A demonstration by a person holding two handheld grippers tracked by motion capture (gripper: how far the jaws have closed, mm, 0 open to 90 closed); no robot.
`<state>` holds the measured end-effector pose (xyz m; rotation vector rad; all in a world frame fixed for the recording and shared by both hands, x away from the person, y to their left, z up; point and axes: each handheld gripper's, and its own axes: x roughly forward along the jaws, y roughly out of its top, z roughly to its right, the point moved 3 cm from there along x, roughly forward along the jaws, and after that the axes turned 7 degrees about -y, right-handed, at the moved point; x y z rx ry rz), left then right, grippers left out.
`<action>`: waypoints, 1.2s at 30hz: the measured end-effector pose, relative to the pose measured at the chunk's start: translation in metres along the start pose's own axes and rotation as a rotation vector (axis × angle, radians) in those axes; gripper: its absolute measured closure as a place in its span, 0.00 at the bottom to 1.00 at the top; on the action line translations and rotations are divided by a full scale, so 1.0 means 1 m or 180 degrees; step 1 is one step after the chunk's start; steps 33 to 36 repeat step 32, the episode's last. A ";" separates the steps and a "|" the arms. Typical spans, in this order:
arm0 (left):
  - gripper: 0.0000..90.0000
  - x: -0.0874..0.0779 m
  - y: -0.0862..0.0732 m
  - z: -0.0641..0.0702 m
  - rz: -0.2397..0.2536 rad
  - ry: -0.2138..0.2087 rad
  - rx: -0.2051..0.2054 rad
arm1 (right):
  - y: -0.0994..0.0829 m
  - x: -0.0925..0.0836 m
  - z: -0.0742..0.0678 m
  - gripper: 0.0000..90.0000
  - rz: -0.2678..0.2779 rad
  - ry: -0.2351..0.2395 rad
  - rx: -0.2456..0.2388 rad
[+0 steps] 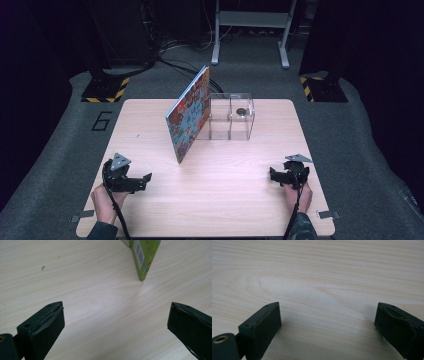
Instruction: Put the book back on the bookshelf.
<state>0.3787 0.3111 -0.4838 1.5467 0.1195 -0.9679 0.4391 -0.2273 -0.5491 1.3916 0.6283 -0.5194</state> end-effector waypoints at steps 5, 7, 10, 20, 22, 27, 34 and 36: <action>0.00 0.006 -0.021 -0.010 -0.0061 0.0049 -0.0057 | 0.000 0.000 0.000 0.07 0.0000 -0.0005 0.0003; 0.00 0.008 -0.028 -0.013 -0.0109 0.0098 -0.0062 | 0.000 0.000 0.000 0.07 0.0000 -0.0007 0.0004; 0.00 0.011 -0.038 -0.019 -0.0122 0.0125 -0.0077 | 0.000 0.000 0.000 0.07 0.0000 -0.0005 0.0006; 0.00 0.025 -0.065 -0.033 -0.0165 0.0225 -0.0187 | 0.000 0.000 0.000 0.07 0.0009 -0.0005 -0.0002; 0.00 0.023 -0.065 -0.033 -0.0238 0.0221 -0.0162 | 0.000 0.000 0.000 0.07 0.0003 -0.0007 0.0006; 0.00 0.025 -0.065 -0.032 -0.0217 0.0231 -0.0146 | 0.000 0.000 0.000 0.07 0.0002 -0.0005 0.0005; 0.00 0.025 -0.065 -0.032 -0.0196 0.0239 -0.0155 | 0.000 0.001 0.000 0.07 0.0013 -0.0002 -0.0006; 0.00 0.025 -0.065 -0.032 -0.0196 0.0239 -0.0155 | 0.000 0.001 0.000 0.07 0.0013 -0.0002 -0.0006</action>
